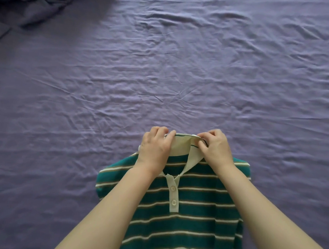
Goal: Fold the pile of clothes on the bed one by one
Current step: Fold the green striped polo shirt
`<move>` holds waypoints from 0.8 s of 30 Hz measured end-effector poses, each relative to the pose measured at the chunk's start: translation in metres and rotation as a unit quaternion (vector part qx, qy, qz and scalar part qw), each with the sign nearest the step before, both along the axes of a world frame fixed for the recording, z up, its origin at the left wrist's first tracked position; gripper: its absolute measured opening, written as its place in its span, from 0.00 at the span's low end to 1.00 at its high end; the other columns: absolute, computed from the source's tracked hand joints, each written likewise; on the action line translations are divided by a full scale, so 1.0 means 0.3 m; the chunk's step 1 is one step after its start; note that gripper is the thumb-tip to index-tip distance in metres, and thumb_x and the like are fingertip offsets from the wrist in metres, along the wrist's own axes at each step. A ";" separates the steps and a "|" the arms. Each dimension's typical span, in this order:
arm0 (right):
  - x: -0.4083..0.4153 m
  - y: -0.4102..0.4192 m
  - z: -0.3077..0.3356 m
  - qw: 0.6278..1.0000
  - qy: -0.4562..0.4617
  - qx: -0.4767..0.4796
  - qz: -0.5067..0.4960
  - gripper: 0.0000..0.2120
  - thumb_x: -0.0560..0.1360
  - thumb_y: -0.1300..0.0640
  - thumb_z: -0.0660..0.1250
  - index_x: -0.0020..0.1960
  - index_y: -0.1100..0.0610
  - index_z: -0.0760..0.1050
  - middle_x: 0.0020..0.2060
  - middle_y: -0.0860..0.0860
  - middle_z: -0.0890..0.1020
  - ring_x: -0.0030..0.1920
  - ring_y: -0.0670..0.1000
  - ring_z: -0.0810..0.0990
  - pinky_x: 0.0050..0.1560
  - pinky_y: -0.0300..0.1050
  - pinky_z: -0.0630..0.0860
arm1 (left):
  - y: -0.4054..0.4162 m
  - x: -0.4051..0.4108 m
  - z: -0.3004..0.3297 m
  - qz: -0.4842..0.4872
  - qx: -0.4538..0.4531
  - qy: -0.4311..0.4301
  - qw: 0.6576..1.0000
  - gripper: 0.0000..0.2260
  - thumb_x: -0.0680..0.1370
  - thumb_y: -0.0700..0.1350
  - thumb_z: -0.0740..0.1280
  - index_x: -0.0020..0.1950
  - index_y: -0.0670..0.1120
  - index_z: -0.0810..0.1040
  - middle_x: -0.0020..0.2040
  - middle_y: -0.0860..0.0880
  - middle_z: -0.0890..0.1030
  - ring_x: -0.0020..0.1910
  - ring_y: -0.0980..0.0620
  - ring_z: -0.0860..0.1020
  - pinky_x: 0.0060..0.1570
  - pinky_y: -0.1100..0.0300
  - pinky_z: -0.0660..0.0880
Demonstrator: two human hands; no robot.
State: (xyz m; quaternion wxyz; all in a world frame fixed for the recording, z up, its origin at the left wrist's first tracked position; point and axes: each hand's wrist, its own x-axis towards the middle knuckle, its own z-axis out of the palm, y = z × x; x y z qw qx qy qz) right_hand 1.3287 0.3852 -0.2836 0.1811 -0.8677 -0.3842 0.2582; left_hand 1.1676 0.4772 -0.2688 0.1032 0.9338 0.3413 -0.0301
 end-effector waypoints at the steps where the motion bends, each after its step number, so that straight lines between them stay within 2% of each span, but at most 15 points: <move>1: 0.006 0.006 -0.001 1.000 0.012 0.023 0.011 0.10 0.77 0.56 0.64 0.56 0.55 0.79 0.52 0.51 0.75 0.55 0.51 0.72 0.52 0.42 0.70 | -0.003 0.006 -0.003 -0.013 0.023 -0.005 1.000 0.30 0.64 0.40 0.79 0.66 0.45 0.76 0.56 0.45 0.79 0.54 0.45 0.77 0.46 0.53 0.75; 3: 0.022 0.013 0.008 0.995 0.085 0.056 0.006 0.08 0.77 0.57 0.65 0.54 0.53 0.79 0.50 0.49 0.78 0.52 0.49 0.75 0.50 0.40 0.72 | -0.009 0.003 -0.006 -0.014 0.051 -0.014 0.999 0.37 0.57 0.40 0.82 0.65 0.43 0.77 0.53 0.44 0.79 0.49 0.46 0.79 0.41 0.54 0.78; 5: 0.041 0.019 0.018 0.984 0.168 0.066 -0.007 0.05 0.77 0.56 0.65 0.51 0.50 0.78 0.46 0.45 0.80 0.48 0.46 0.77 0.44 0.35 0.73 | -0.017 -0.012 -0.015 0.000 0.042 -0.027 0.999 0.41 0.56 0.38 0.82 0.68 0.44 0.73 0.56 0.43 0.75 0.49 0.45 0.79 0.43 0.54 0.79; 7: 0.057 0.028 0.021 0.975 0.212 0.063 -0.011 0.04 0.77 0.55 0.65 0.47 0.49 0.78 0.43 0.44 0.81 0.46 0.45 0.77 0.42 0.35 0.72 | -0.023 -0.027 -0.027 -0.009 0.027 -0.035 0.999 0.39 0.57 0.37 0.82 0.65 0.46 0.71 0.56 0.44 0.72 0.50 0.45 0.78 0.44 0.53 0.79; 10: 0.068 0.047 0.015 0.952 0.292 0.075 -0.056 0.06 0.78 0.53 0.63 0.46 0.50 0.78 0.42 0.46 0.81 0.44 0.45 0.76 0.44 0.40 0.73 | -0.015 -0.038 -0.045 -0.073 0.065 0.012 0.995 0.33 0.55 0.39 0.82 0.59 0.45 0.78 0.51 0.45 0.78 0.49 0.45 0.78 0.45 0.53 0.78; 13: 0.066 0.062 0.002 0.943 0.314 0.057 -0.098 0.08 0.79 0.52 0.61 0.47 0.53 0.78 0.42 0.46 0.79 0.43 0.46 0.75 0.43 0.41 0.72 | -0.005 -0.025 -0.055 -0.076 0.084 0.058 0.992 0.31 0.60 0.41 0.79 0.62 0.43 0.77 0.54 0.45 0.79 0.52 0.45 0.77 0.48 0.52 0.77; 17: 0.061 0.071 0.004 0.939 0.315 0.042 -0.129 0.08 0.79 0.53 0.62 0.47 0.54 0.78 0.40 0.47 0.80 0.39 0.45 0.75 0.37 0.39 0.71 | 0.000 -0.015 -0.067 -0.075 0.056 0.105 0.990 0.26 0.73 0.40 0.69 0.70 0.44 0.66 0.60 0.45 0.72 0.58 0.45 0.70 0.57 0.52 0.69; 19: 0.064 0.066 0.018 0.936 0.323 0.040 -0.133 0.07 0.78 0.53 0.63 0.46 0.52 0.79 0.40 0.46 0.81 0.39 0.45 0.77 0.35 0.38 0.71 | 0.012 -0.026 -0.046 -0.065 0.049 0.086 0.993 0.20 0.74 0.40 0.69 0.65 0.46 0.72 0.55 0.46 0.75 0.53 0.46 0.71 0.54 0.53 0.69; 21: 0.070 0.052 0.030 0.932 0.329 0.041 -0.145 0.05 0.77 0.53 0.64 0.48 0.51 0.79 0.43 0.47 0.81 0.40 0.46 0.77 0.35 0.38 0.71 | 0.022 -0.040 -0.012 -0.040 0.043 0.028 0.998 0.11 0.71 0.38 0.72 0.53 0.45 0.79 0.46 0.46 0.77 0.45 0.46 0.73 0.45 0.53 0.70; 22: 0.071 0.042 0.037 0.929 0.333 0.037 -0.156 0.05 0.77 0.53 0.65 0.50 0.51 0.78 0.45 0.47 0.80 0.42 0.46 0.77 0.35 0.39 0.72 | 0.027 -0.049 -0.001 -0.018 0.034 -0.010 0.999 0.08 0.71 0.38 0.72 0.49 0.44 0.80 0.43 0.46 0.77 0.41 0.46 0.73 0.41 0.54 0.69; 24: 0.072 0.019 0.050 0.916 0.356 0.031 -0.180 0.09 0.76 0.54 0.66 0.57 0.52 0.76 0.51 0.49 0.79 0.46 0.49 0.78 0.38 0.41 0.74 | 0.033 -0.071 0.024 0.031 -0.008 -0.056 0.998 0.03 0.76 0.41 0.67 0.47 0.43 0.79 0.41 0.47 0.76 0.37 0.48 0.72 0.37 0.57 0.66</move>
